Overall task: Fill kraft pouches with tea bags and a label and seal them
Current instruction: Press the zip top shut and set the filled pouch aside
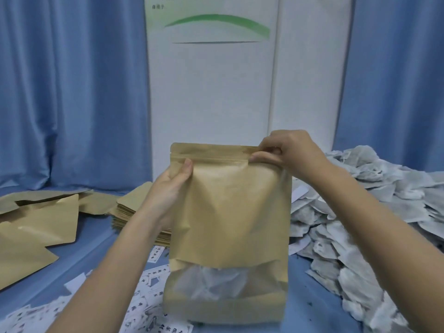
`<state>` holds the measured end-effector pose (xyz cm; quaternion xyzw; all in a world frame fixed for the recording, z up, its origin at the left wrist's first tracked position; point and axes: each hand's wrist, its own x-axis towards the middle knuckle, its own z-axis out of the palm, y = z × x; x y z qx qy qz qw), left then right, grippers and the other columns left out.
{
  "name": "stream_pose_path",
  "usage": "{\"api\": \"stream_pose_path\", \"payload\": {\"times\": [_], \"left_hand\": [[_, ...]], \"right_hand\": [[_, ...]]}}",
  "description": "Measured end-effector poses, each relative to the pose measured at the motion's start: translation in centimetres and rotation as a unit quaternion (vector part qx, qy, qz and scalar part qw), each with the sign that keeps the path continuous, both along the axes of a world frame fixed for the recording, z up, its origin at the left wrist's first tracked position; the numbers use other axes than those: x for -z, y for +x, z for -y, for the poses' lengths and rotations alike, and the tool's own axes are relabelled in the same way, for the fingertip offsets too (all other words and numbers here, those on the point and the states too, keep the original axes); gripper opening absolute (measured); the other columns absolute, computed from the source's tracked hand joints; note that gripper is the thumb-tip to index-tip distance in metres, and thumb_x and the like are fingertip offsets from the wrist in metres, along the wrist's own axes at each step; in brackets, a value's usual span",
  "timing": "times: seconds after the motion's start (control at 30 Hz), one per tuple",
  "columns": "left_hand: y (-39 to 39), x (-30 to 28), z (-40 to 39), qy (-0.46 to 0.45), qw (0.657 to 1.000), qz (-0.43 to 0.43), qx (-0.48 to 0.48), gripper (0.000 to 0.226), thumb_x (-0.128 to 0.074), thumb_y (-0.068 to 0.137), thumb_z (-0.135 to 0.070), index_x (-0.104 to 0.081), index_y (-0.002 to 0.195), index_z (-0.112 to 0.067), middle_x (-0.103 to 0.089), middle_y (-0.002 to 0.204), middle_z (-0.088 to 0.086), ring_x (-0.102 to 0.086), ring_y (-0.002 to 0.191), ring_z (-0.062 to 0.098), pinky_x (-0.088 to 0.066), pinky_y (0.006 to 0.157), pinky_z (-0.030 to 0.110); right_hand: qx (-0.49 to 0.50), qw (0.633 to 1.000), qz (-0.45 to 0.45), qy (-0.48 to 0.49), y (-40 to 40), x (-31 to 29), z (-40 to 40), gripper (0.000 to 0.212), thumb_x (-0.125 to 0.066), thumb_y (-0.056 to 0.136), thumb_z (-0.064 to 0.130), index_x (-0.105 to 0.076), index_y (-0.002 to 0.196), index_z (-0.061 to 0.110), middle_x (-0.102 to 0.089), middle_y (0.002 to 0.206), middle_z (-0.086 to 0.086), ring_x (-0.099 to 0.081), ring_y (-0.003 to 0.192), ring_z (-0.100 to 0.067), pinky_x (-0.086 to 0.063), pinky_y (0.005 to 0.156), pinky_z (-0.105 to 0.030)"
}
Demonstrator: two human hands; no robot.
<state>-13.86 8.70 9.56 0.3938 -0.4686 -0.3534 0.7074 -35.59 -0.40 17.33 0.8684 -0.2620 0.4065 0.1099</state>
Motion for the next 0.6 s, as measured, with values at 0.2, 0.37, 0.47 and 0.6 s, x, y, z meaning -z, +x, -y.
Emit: {"api": "stream_pose_path", "payload": {"times": [0.2, 0.37, 0.47, 0.6], "left_hand": [[-1.2, 1.9, 1.2, 0.036, 0.998, -0.026, 0.044, 0.043, -0.064, 0.074, -0.049, -0.068, 0.102, -0.017, -0.074, 0.093, 0.006, -0.071, 0.080, 0.021, -0.055, 0.059, 0.030], [-1.7, 3.1, 1.6, 0.060, 0.994, -0.021, 0.085, 0.036, -0.063, 0.076, -0.052, -0.074, 0.094, -0.023, -0.073, 0.097, 0.007, -0.071, 0.084, 0.022, -0.055, 0.060, 0.031], [-1.6, 3.1, 1.6, 0.058, 0.994, -0.029, 0.087, 0.037, -0.064, 0.075, -0.052, -0.075, 0.095, -0.024, -0.074, 0.097, 0.006, -0.072, 0.084, 0.021, -0.055, 0.061, 0.031], [-1.4, 2.9, 1.5, 0.044, 0.994, -0.033, 0.092, 0.038, -0.066, 0.070, -0.052, -0.076, 0.093, -0.024, -0.074, 0.097, 0.005, -0.071, 0.086, 0.019, -0.055, 0.063, 0.030]], "right_hand": [[0.019, 0.980, -0.134, 0.147, -1.4, 0.1, -0.5, 0.046, -0.071, 0.051, 0.071, -0.058, 0.057, 0.027, -0.035, 0.046, 0.008, -0.034, 0.048, -0.007, -0.024, 0.045, -0.020], [0.081, 0.918, -0.270, 0.279, -1.1, -0.4, -0.5, 0.049, -0.072, 0.060, 0.061, -0.050, 0.059, 0.018, -0.045, 0.050, 0.011, -0.045, 0.047, -0.009, -0.032, 0.050, -0.024], [0.054, 0.904, -0.275, 0.324, -0.8, -0.5, -0.8, 0.038, -0.071, 0.066, 0.056, -0.061, 0.093, 0.031, -0.067, 0.087, 0.014, -0.064, 0.082, -0.003, -0.053, 0.079, -0.029], [0.041, 0.871, -0.308, 0.380, -0.3, -0.7, -1.4, 0.038, -0.069, 0.067, 0.057, -0.069, 0.090, 0.027, -0.072, 0.087, 0.011, -0.069, 0.082, -0.006, -0.052, 0.086, -0.030]]}}
